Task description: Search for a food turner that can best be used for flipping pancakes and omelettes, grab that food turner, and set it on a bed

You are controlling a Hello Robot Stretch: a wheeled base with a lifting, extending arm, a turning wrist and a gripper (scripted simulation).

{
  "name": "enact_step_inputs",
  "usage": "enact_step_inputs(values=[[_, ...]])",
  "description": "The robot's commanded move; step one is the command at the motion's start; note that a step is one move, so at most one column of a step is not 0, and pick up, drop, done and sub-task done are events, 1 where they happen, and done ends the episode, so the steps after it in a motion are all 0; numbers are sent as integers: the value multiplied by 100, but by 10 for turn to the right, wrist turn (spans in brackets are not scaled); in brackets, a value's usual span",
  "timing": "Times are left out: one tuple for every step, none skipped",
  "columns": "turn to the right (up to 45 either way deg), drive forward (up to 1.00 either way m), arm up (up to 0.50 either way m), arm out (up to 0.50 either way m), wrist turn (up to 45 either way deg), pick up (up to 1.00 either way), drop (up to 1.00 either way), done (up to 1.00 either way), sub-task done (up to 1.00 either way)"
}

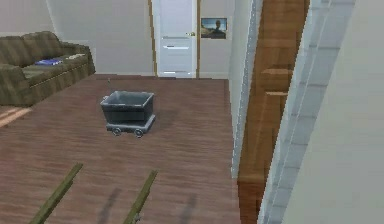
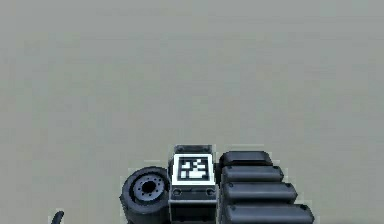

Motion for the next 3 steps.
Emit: enact_step_inputs(values=[[-60, 0, 0, 0, 0, 0, 0, 0, 0], [0, 60, 0, 0, 0, 0, 0, 0, 0], [120, 0, 0, 0, 0, 0, 0, 0, 0]])
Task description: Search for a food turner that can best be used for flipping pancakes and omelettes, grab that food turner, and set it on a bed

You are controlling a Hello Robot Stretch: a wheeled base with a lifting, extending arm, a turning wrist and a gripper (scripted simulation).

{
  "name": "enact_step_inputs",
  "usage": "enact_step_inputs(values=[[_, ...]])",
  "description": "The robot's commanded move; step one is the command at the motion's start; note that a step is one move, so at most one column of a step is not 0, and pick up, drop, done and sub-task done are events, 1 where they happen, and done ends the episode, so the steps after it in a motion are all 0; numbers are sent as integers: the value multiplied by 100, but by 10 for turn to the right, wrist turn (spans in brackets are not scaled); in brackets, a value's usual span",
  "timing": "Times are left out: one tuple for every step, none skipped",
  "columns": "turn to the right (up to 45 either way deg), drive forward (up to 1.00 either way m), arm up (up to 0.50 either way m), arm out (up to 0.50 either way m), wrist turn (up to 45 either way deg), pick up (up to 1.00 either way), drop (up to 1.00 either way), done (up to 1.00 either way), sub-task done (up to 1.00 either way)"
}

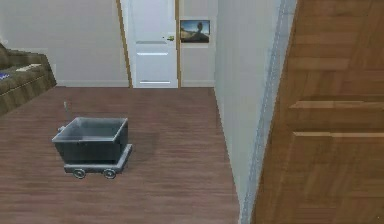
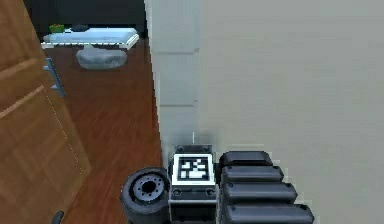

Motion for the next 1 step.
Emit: enact_step_inputs(values=[[0, 30, 0, 0, 0, 0, 0, 0, 0]])
